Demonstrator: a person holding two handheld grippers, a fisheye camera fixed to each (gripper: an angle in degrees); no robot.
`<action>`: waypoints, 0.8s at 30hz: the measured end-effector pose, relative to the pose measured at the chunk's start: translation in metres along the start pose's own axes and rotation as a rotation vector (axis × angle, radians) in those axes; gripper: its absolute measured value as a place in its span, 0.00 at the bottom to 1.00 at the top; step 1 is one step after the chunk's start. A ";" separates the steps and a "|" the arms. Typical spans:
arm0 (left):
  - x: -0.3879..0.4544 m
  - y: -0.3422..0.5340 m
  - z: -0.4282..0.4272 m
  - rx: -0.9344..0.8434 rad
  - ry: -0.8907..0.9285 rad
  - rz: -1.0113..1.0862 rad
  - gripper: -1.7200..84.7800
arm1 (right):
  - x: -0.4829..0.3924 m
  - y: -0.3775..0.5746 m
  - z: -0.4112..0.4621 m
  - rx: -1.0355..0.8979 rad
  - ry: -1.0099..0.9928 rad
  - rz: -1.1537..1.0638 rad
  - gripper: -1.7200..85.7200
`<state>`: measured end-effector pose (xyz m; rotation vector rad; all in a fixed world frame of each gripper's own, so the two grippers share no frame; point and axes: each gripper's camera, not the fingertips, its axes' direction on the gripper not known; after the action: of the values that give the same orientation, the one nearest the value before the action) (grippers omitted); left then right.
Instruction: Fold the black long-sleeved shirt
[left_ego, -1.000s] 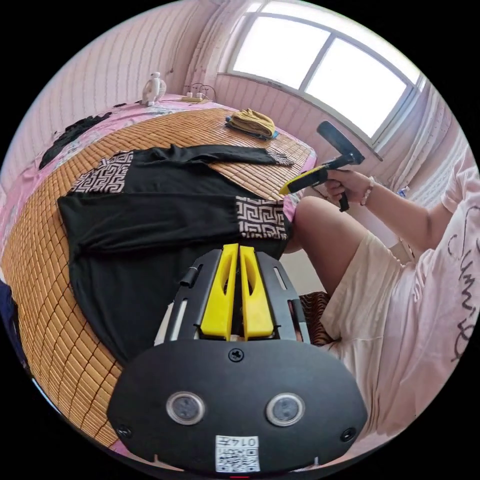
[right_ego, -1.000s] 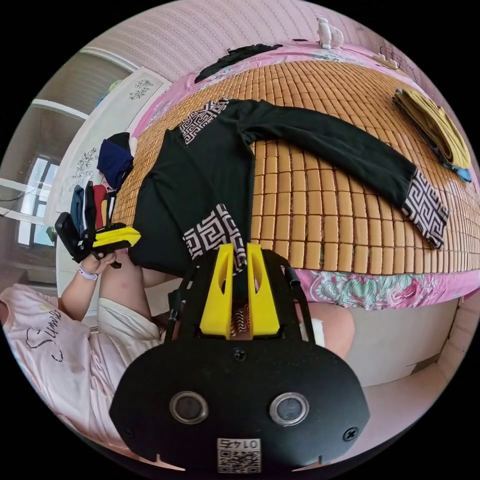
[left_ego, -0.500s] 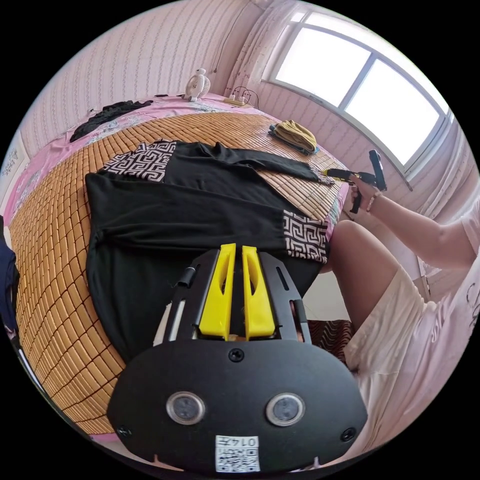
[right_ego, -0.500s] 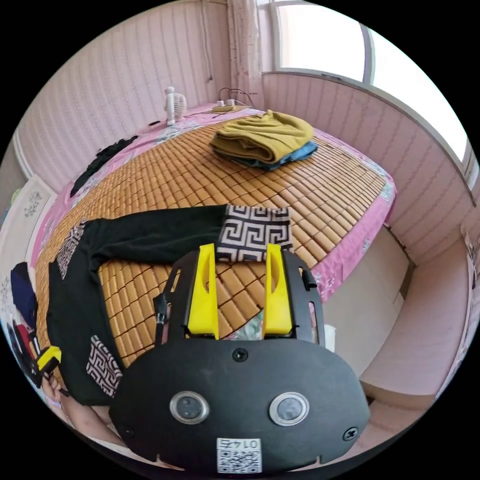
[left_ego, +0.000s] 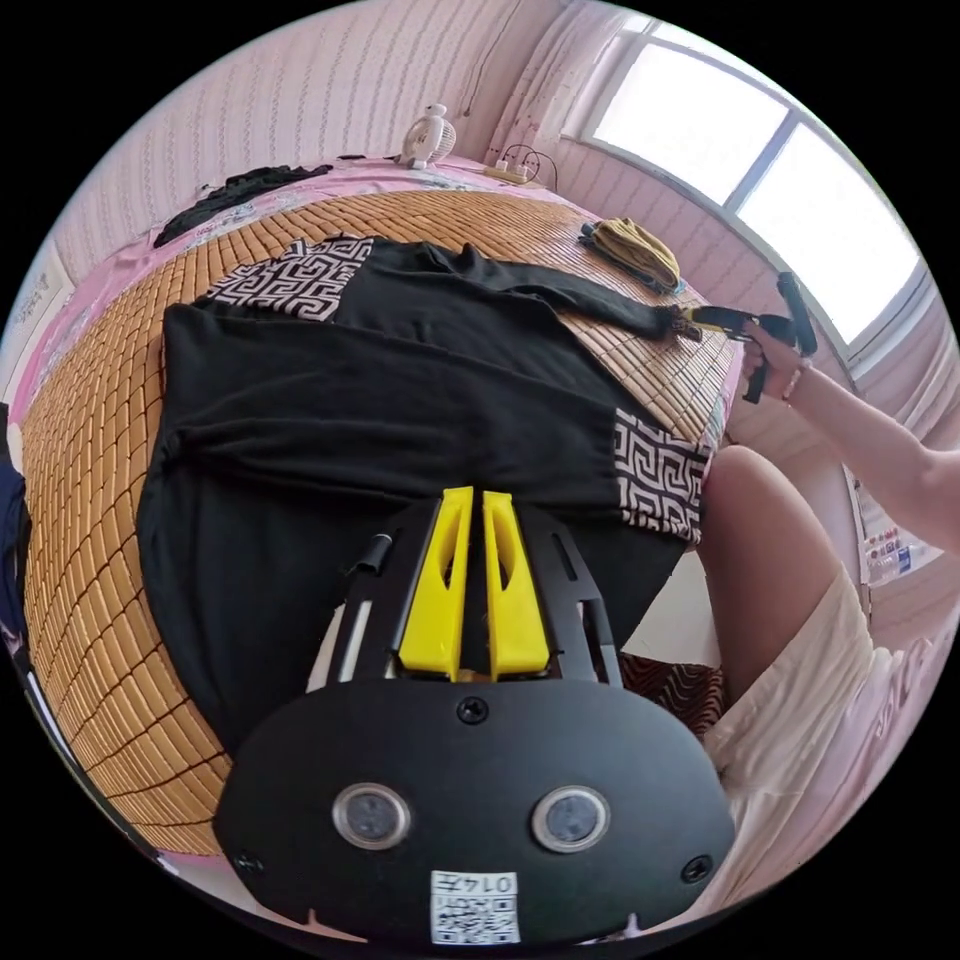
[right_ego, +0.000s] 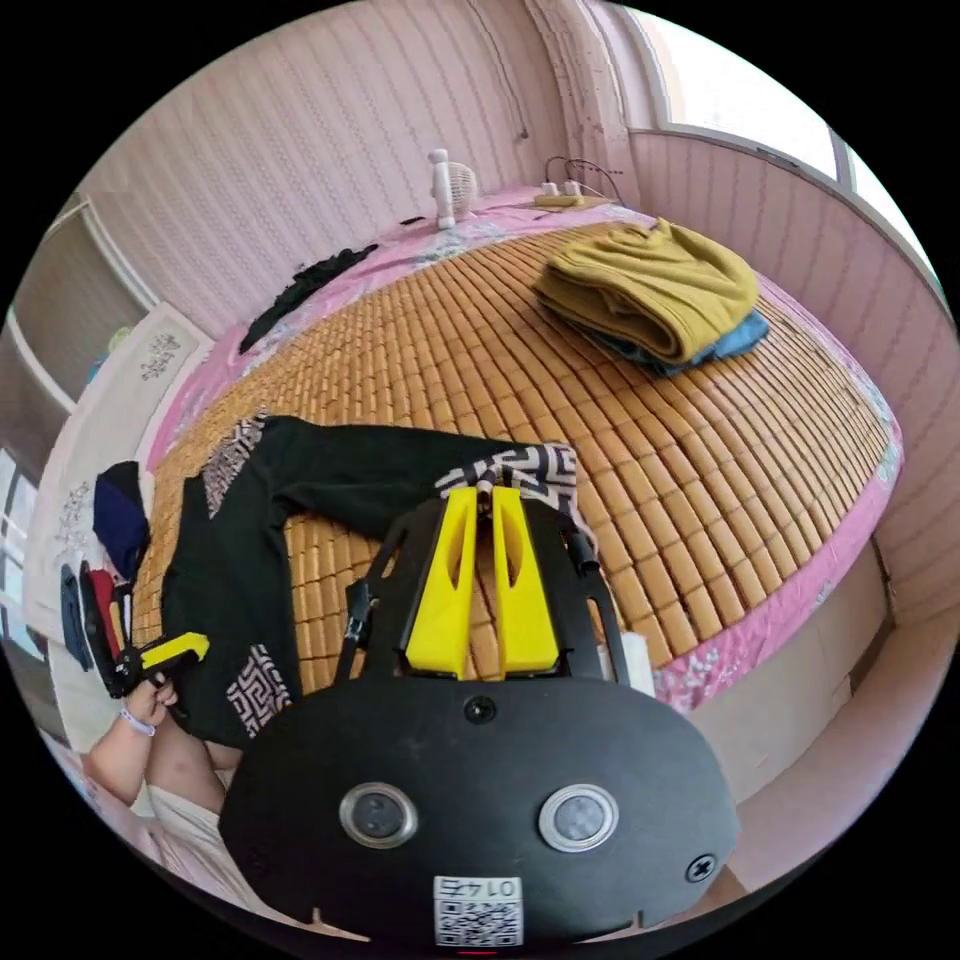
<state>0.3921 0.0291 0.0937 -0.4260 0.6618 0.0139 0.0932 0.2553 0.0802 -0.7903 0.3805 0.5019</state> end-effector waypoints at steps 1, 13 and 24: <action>-0.002 0.000 -0.003 0.007 0.007 -0.010 0.03 | -0.024 -0.012 -0.014 0.081 -0.088 -0.060 0.04; -0.056 0.091 -0.149 0.299 -0.111 -0.182 0.03 | -0.291 0.081 -0.058 0.063 -0.802 -0.937 0.10; -0.099 0.131 -0.163 0.189 -0.118 -0.304 0.08 | -0.311 0.181 0.017 -0.370 -0.615 -0.887 0.13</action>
<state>0.1979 0.0971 -0.0121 -0.3367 0.4725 -0.3071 -0.2599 0.2888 0.1426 -1.0175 -0.6430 -0.0490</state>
